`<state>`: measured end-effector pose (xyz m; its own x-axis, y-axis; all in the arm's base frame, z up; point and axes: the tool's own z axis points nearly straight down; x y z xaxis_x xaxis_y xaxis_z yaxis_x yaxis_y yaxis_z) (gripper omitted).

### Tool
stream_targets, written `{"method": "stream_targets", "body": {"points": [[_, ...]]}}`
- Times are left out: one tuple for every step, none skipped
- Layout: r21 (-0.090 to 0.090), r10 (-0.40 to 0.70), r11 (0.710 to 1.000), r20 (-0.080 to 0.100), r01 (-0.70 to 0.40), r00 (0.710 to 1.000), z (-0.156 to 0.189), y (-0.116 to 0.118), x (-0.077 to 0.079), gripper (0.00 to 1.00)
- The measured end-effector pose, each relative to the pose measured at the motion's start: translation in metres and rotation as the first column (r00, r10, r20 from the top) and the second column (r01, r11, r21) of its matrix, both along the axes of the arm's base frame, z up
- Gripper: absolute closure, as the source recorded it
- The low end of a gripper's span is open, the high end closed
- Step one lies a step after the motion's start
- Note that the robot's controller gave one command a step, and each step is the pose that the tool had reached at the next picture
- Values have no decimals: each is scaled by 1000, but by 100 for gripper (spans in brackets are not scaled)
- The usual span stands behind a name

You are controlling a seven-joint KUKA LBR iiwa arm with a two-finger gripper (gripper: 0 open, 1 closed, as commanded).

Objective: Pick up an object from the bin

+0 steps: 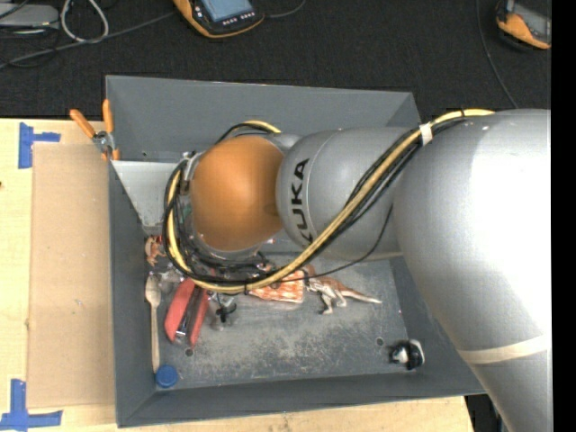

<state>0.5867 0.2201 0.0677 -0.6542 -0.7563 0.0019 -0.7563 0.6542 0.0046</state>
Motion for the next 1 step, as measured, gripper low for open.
{"method": "stream_targets", "body": {"points": [[3,328,945,3,-328,945,2,10,9,100]]}}
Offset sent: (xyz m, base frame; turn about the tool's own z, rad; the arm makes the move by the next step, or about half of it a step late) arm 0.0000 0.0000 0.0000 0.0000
